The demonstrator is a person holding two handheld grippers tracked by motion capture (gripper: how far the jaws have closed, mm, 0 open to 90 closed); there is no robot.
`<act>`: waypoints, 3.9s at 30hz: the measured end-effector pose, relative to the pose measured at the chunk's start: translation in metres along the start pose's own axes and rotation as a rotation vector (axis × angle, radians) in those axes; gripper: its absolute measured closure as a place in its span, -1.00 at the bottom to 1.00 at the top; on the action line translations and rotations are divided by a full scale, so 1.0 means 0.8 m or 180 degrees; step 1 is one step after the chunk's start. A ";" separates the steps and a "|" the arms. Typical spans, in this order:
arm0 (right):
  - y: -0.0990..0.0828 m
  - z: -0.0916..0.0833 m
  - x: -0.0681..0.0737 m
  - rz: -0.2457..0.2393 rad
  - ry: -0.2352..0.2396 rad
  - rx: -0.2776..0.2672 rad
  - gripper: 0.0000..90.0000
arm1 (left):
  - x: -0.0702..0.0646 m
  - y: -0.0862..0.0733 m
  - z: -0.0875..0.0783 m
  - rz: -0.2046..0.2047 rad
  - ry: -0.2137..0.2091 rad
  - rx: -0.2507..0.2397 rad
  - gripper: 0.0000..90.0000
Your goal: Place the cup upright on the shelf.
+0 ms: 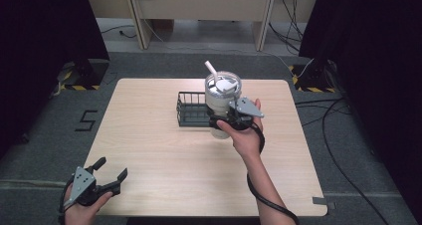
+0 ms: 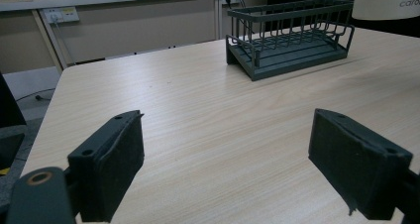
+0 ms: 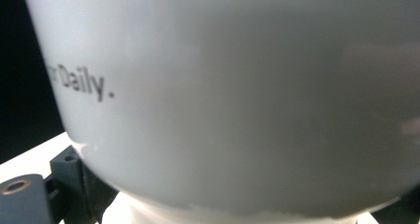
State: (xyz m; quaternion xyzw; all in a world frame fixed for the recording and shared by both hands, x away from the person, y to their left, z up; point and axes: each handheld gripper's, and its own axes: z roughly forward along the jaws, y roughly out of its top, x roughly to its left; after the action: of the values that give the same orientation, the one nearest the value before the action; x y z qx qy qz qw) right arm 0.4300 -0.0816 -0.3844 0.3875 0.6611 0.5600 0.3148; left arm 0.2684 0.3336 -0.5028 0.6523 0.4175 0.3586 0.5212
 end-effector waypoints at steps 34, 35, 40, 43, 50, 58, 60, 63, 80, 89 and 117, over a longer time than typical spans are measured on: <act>0.034 0.038 -0.011 0.0070 -0.0109 -0.0042 -0.84 | 0.002 -0.001 0.000 -0.0014 0.0006 -0.0005 -0.71; 0.035 0.039 -0.011 0.0079 -0.0106 -0.0040 -0.84 | 0.001 -0.001 0.000 -0.0014 0.0005 -0.0004 -0.71; 0.042 0.047 -0.011 0.0082 -0.0125 -0.0052 -0.84 | 0.002 0.000 0.000 -0.0016 0.0011 -0.0011 -0.71; 0.046 0.052 -0.012 0.0076 -0.0136 -0.0064 -0.84 | 0.002 0.000 0.000 -0.0019 0.0013 -0.0009 -0.71; 0.052 0.066 -0.013 0.0114 -0.0149 -0.0072 -0.84 | 0.004 -0.001 -0.001 -0.0027 0.0029 -0.0006 -0.71; 0.059 0.087 -0.016 0.0116 -0.0175 -0.0059 -0.84 | 0.004 -0.001 -0.001 -0.0036 0.0035 -0.0015 -0.70; 0.060 0.091 -0.017 0.0112 -0.0176 -0.0041 -0.84 | 0.003 0.000 -0.001 -0.0043 0.0038 -0.0025 -0.70; 0.062 0.101 -0.017 0.0124 -0.0173 -0.0019 -0.85 | 0.002 0.000 -0.001 -0.0047 0.0036 -0.0029 -0.70; 0.065 0.134 -0.017 0.0164 -0.0218 0.0040 -0.85 | 0.003 0.000 -0.001 -0.0067 0.0026 -0.0035 -0.70; 0.056 0.152 -0.017 0.0157 -0.0233 0.0077 -0.85 | 0.004 0.000 -0.002 -0.0062 0.0036 -0.0034 -0.70; 0.017 0.177 -0.016 0.0103 -0.0266 0.0202 -0.87 | 0.006 0.000 -0.002 -0.0060 0.0040 -0.0027 -0.70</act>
State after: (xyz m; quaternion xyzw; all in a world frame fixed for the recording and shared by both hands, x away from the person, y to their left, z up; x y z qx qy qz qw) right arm 0.5587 -0.0212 -0.3958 0.4310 0.6584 0.5272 0.3206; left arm 0.2690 0.3387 -0.5028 0.6439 0.4253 0.3595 0.5247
